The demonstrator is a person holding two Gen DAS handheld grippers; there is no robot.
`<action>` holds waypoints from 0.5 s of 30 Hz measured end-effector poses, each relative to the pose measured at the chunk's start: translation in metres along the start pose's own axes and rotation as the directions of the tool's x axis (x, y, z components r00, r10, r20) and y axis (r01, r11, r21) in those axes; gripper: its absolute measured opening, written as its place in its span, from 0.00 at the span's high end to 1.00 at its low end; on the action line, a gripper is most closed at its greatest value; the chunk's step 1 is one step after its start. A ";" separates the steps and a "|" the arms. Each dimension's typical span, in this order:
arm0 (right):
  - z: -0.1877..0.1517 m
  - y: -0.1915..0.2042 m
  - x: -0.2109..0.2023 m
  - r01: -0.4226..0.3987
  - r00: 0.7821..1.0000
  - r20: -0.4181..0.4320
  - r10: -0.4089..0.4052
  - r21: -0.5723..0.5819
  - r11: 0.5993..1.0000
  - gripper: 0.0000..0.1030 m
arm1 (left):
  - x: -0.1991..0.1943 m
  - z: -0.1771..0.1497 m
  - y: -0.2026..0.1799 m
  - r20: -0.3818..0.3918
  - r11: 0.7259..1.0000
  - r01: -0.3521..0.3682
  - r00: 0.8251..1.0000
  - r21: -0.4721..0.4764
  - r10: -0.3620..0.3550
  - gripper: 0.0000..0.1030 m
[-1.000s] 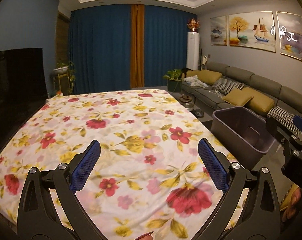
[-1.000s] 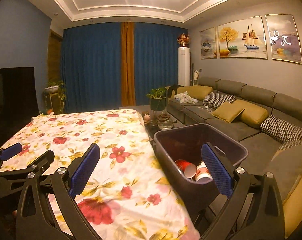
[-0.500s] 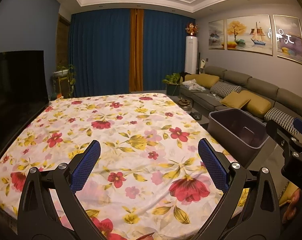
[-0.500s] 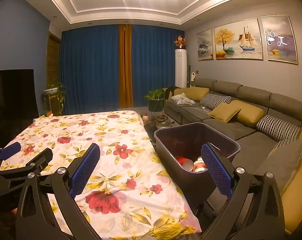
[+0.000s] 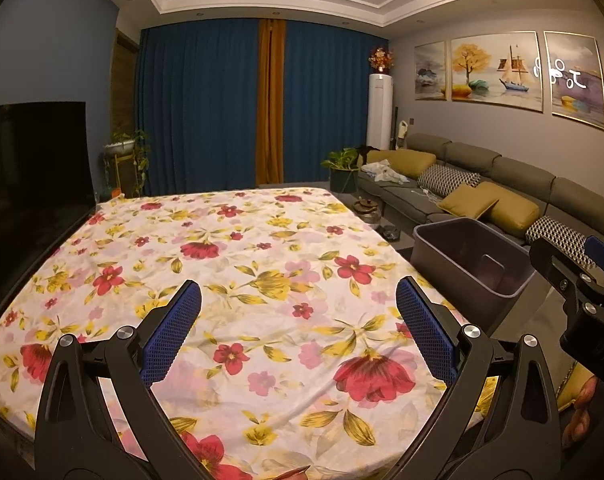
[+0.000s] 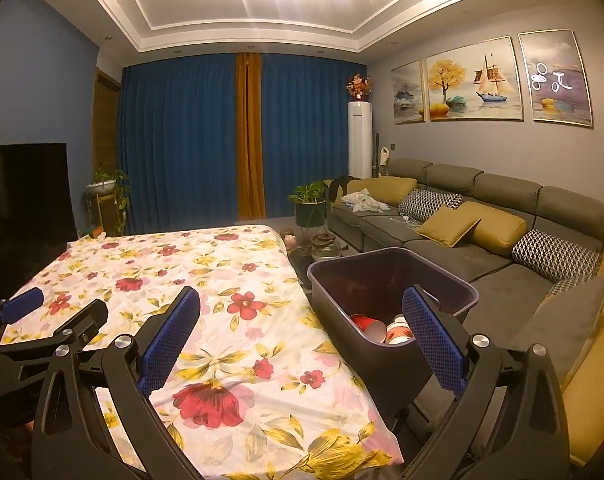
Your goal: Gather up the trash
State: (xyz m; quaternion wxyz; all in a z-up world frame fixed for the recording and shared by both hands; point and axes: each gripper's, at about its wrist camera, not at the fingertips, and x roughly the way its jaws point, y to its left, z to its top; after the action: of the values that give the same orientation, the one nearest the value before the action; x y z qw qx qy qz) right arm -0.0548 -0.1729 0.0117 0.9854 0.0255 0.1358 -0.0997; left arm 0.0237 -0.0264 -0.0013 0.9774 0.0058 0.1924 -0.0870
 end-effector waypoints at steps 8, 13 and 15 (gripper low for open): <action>0.001 -0.002 -0.003 0.009 1.000 0.011 -0.009 0.014 1.000 0.06 | -0.002 0.002 -0.003 0.009 1.000 0.006 1.000 0.006 -0.006 0.07; 0.000 -0.002 -0.003 0.005 1.000 0.005 -0.005 0.019 1.000 0.06 | -0.002 0.002 -0.002 0.012 1.000 0.007 1.000 0.006 -0.007 0.07; 0.000 -0.003 -0.003 0.007 1.000 0.005 -0.007 0.020 1.000 0.06 | -0.002 0.002 -0.002 0.014 1.000 0.008 1.000 0.007 -0.008 0.07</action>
State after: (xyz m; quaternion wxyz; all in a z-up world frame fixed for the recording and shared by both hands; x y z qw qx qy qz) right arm -0.0583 -0.1753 0.0128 0.9851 0.0344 0.1322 -0.1046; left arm 0.0220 -0.0281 0.0013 0.9784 0.0079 0.1851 -0.0915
